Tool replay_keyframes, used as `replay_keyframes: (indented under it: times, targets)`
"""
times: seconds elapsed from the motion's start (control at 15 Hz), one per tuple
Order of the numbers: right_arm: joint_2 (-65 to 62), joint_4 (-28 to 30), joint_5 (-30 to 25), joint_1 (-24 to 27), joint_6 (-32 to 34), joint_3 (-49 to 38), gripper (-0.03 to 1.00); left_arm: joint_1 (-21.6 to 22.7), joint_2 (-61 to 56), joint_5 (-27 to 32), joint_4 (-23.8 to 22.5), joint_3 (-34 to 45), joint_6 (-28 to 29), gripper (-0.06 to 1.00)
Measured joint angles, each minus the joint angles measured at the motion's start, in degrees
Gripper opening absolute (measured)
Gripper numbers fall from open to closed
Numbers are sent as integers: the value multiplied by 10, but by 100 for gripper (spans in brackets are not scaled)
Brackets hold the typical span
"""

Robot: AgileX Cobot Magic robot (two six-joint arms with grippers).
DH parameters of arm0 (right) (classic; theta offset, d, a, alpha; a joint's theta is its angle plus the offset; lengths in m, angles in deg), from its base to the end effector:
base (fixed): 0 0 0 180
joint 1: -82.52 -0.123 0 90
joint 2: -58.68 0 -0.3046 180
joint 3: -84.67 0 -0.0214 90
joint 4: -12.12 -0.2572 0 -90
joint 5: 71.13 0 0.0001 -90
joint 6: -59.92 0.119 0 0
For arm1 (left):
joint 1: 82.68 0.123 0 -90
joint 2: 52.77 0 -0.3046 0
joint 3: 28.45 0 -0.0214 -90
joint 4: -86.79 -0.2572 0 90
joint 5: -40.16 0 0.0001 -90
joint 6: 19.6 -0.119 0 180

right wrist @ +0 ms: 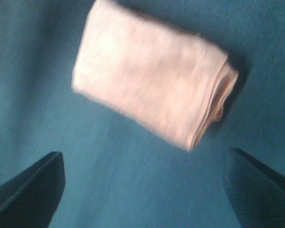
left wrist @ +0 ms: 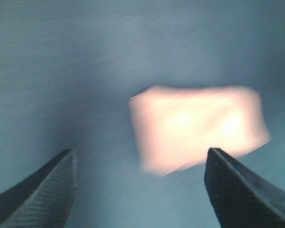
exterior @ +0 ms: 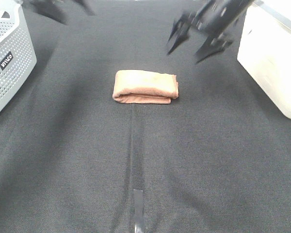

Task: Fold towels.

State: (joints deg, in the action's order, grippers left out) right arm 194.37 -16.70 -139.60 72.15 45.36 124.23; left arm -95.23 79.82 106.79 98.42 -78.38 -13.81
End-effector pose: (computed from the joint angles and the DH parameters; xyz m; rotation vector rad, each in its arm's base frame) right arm 0.4910 0.1441 0.2285 -0.4311 2.7470 0.6845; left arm 0.5017 -0.1343 0.3012 0.1160 2.6177 -0.3852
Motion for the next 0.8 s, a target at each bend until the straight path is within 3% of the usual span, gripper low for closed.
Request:
replay_keyframes:
  times: [0.13, 0.2, 0.33, 0.47, 0.67, 0.8]
  targets:
    - [-37, 33, -7, 0, 13, 0, 85, -24, -23, 26, -100, 1, 14, 71]
    - [-37, 33, -7, 0, 13, 0, 85, -24, -23, 26, -100, 1, 14, 71]
    - [-84, 91, -7, 0, 45, -20, 85, -45, -65, 27, -153, 26, 17, 71]
    - [-154, 150, -8, 0, 65, -66, 85, -55, -136, 27, -161, 79, 17, 71]
    - [-273, 185, -8, 0, 78, -180, 85, -56, -262, 28, -174, 227, 17, 71]
    - [-378, 187, -9, 0, 79, -301, 85, -56, -379, 28, -178, 373, 16, 71]
